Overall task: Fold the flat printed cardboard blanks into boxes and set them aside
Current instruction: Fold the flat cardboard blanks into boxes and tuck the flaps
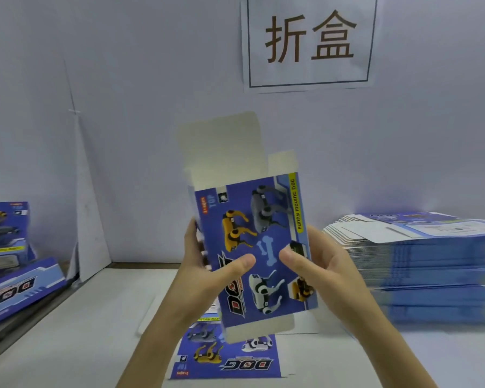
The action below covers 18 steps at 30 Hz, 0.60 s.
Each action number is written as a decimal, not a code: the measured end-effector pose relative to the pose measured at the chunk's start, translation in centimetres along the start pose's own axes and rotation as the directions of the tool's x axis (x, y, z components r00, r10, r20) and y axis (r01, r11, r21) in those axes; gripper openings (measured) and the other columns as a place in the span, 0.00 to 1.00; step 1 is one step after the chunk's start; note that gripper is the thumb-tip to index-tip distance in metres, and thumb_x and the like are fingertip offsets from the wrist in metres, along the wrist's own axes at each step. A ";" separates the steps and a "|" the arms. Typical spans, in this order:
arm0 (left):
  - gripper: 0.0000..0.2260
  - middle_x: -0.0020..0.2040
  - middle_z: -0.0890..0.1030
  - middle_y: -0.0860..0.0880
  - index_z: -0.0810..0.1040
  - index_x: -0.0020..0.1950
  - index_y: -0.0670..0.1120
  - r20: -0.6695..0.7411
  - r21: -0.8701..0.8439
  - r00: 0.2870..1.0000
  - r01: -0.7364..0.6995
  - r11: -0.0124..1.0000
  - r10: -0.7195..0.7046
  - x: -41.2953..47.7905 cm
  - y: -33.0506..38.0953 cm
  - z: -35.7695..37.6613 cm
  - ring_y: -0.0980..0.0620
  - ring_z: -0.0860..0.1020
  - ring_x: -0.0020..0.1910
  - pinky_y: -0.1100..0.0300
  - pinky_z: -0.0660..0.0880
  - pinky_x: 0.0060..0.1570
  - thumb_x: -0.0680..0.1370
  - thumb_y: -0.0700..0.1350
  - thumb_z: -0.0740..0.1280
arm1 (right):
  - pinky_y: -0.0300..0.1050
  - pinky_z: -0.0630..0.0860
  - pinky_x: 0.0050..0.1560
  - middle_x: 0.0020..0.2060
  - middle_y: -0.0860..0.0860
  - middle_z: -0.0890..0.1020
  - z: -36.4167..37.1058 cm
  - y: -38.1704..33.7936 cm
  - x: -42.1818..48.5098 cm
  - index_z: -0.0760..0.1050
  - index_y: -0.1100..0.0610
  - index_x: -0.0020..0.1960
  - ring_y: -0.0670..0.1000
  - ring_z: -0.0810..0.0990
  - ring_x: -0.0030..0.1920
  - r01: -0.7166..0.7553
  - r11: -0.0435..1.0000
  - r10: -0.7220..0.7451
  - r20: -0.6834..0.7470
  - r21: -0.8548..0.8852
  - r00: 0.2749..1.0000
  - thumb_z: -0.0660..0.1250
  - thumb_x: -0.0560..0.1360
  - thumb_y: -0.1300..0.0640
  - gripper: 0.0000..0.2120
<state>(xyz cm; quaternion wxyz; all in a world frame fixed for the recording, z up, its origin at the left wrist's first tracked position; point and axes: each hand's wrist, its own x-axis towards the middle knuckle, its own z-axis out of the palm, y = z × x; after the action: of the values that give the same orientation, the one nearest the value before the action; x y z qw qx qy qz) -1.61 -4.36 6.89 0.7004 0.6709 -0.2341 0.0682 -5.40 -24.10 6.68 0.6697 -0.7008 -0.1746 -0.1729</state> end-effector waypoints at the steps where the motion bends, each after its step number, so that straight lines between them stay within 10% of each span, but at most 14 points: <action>1: 0.37 0.49 0.82 0.63 0.64 0.65 0.62 0.027 -0.001 1.000 0.001 1.000 -0.001 -0.1 0.0 -0.1 0.60 0.83 0.48 0.68 0.77 0.34 0.63 0.52 0.80 | 0.42 0.82 0.43 0.54 0.45 0.84 0.1 0.0 0.0 0.72 0.46 0.63 0.48 0.83 0.56 0.002 1.000 -0.002 0.012 -0.003 1.000 0.75 0.69 0.46 0.24; 6: 0.37 0.52 0.84 0.55 0.69 0.62 0.57 0.180 -0.022 0.983 0.047 0.999 -0.042 -0.7 0.2 -1.0 0.52 0.84 0.49 0.64 0.79 0.38 0.56 0.58 0.78 | 0.48 0.74 0.65 0.69 0.38 0.72 -0.1 -0.4 -0.3 0.61 0.32 0.70 0.44 0.72 0.69 0.053 0.998 -0.053 -0.005 -0.037 0.999 0.72 0.60 0.37 0.40; 15: 0.44 0.47 0.86 0.47 0.71 0.59 0.56 0.293 -0.068 0.934 0.233 0.970 -0.204 -0.8 -0.1 -2.0 0.46 0.85 0.42 0.60 0.80 0.35 0.48 0.67 0.80 | 0.24 0.73 0.43 0.62 0.16 0.61 -0.4 -1.9 -1.3 0.51 0.26 0.72 0.22 0.69 0.56 0.227 0.939 -0.233 0.008 -0.258 0.973 0.68 0.64 0.36 0.42; 18: 0.42 0.46 0.86 0.48 0.72 0.58 0.56 0.315 -0.048 0.928 0.226 0.973 -0.200 -0.9 0.0 -2.2 0.47 0.85 0.42 0.61 0.80 0.35 0.47 0.67 0.80 | 0.31 0.78 0.40 0.65 0.21 0.64 -0.5 -2.1 -1.5 0.51 0.25 0.72 0.28 0.72 0.58 0.277 0.912 -0.280 0.032 -0.302 0.959 0.68 0.64 0.37 0.42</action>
<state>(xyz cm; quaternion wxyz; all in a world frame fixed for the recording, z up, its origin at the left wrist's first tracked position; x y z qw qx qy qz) -1.92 -2.05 6.50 0.6859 0.6649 -0.2686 -0.1235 -7.67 -24.55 7.82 0.5234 -0.7624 -0.2400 -0.2953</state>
